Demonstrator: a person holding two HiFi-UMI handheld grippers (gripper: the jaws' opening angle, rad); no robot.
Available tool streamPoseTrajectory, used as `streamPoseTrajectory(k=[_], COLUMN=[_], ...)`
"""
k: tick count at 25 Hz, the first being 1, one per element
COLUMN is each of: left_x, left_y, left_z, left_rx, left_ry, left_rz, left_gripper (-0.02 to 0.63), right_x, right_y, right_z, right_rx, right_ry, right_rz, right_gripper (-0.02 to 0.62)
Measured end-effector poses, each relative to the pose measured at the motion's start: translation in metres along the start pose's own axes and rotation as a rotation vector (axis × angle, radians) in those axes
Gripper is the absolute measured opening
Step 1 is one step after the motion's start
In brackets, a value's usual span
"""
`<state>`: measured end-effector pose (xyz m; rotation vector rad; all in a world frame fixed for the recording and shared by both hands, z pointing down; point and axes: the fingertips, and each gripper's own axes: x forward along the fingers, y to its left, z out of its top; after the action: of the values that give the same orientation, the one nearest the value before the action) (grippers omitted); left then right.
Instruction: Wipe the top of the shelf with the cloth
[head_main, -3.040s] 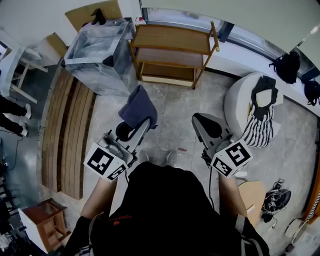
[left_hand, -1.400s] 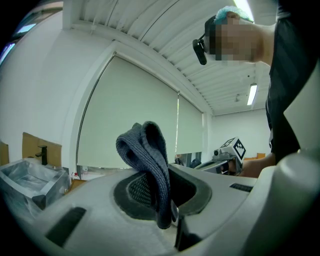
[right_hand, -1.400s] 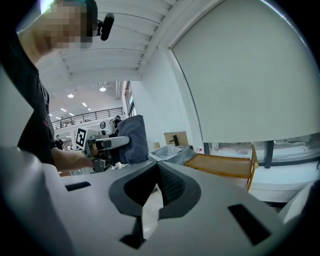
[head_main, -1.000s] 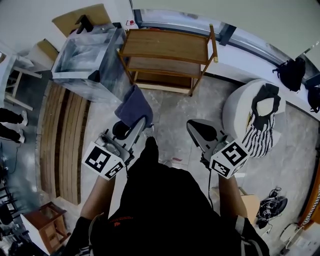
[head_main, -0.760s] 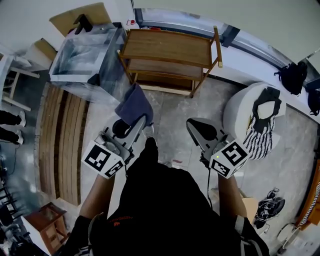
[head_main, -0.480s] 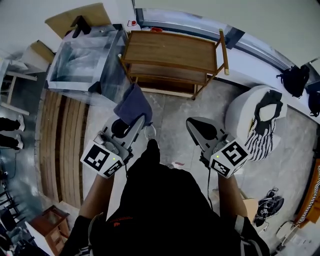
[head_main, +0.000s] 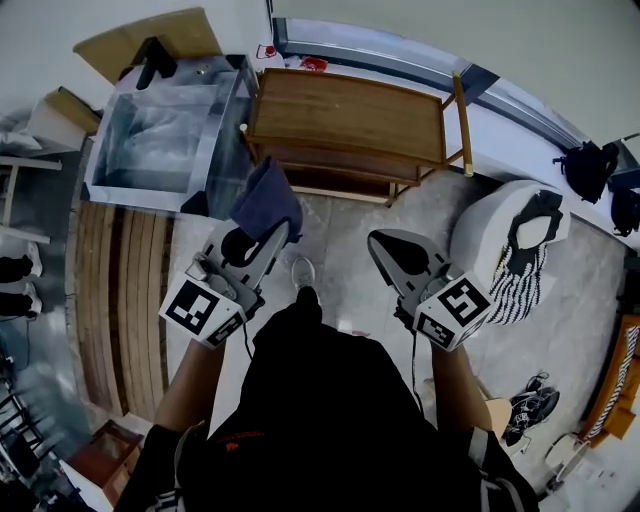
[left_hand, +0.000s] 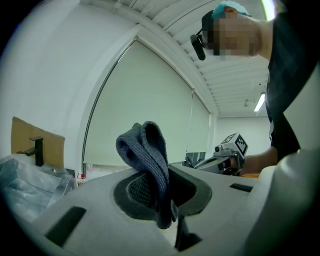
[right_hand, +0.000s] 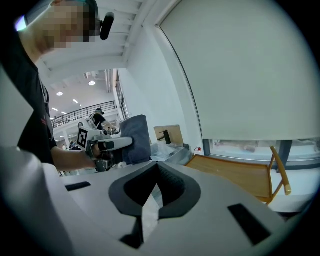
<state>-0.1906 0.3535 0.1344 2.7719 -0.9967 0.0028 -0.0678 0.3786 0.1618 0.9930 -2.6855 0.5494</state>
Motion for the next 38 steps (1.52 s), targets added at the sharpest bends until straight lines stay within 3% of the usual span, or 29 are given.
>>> streamPoseTrajectory(k=[4,15,28,38], left_x=[0.009,0.041,0.048,0.07], left_y=[0.029,0.095,0.12,0.136], left_z=[-0.001,0.021,0.032,0.038], left_rx=[-0.04,-0.005,0.012,0.012], left_ry=[0.035,0.044,0.02,0.031], left_rz=[-0.008,-0.052,-0.04,0.029], left_gripper=[0.054,0.054,0.054,0.054], right_x=[0.027,0.076,0.087,0.101], right_y=[-0.017,-0.052,-0.065,-0.098], right_z=[0.012,0.057,0.08,0.096], right_rx=[0.012,0.002,-0.017,-0.038], right_ry=[-0.005,-0.036,-0.058,-0.057], right_rz=[-0.024,-0.067,-0.096,-0.046], right_gripper=[0.005,0.005,0.005,0.005])
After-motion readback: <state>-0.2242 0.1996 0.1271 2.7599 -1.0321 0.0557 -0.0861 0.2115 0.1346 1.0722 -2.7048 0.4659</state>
